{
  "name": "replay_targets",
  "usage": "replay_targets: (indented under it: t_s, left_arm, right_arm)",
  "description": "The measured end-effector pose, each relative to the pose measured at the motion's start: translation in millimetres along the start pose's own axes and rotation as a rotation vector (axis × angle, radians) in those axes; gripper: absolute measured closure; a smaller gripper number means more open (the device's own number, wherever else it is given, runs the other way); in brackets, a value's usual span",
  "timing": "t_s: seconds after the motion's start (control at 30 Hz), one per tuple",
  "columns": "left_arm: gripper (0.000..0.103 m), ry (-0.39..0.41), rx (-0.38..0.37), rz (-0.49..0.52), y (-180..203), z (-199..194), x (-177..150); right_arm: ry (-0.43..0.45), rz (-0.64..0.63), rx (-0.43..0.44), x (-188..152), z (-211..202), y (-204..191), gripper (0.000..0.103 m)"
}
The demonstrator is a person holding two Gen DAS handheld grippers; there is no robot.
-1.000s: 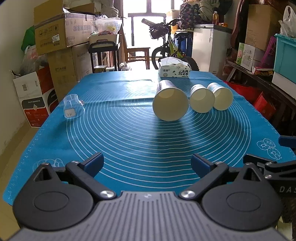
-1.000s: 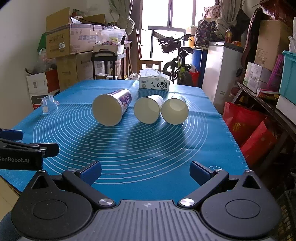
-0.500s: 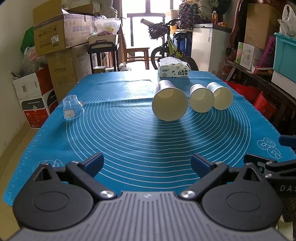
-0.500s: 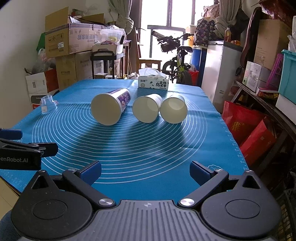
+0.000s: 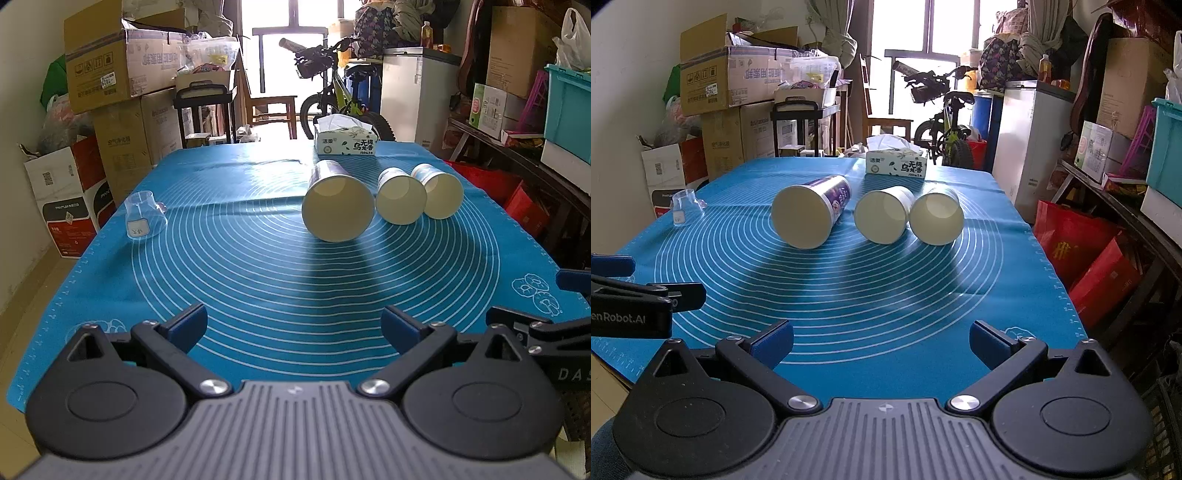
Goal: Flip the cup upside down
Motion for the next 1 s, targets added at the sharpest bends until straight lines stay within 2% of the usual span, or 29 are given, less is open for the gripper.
replay_targets:
  t_s: [1.0]
  left_arm:
    - [0.004, 0.003, 0.004, 0.009, 0.4, -0.2, 0.6]
  right_arm:
    - [-0.009, -0.004, 0.004, -2.0, 1.8, -1.6, 0.000]
Point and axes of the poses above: each gripper's, at about its wrist camera, not at the fingertips, and z roughly the way its jaws point, y to its right, x to its top, the point moved 4 cm from there along z, roughly the way its jaws point, and after that the axes turned 7 degrees about -x, right-handed, at the moved point
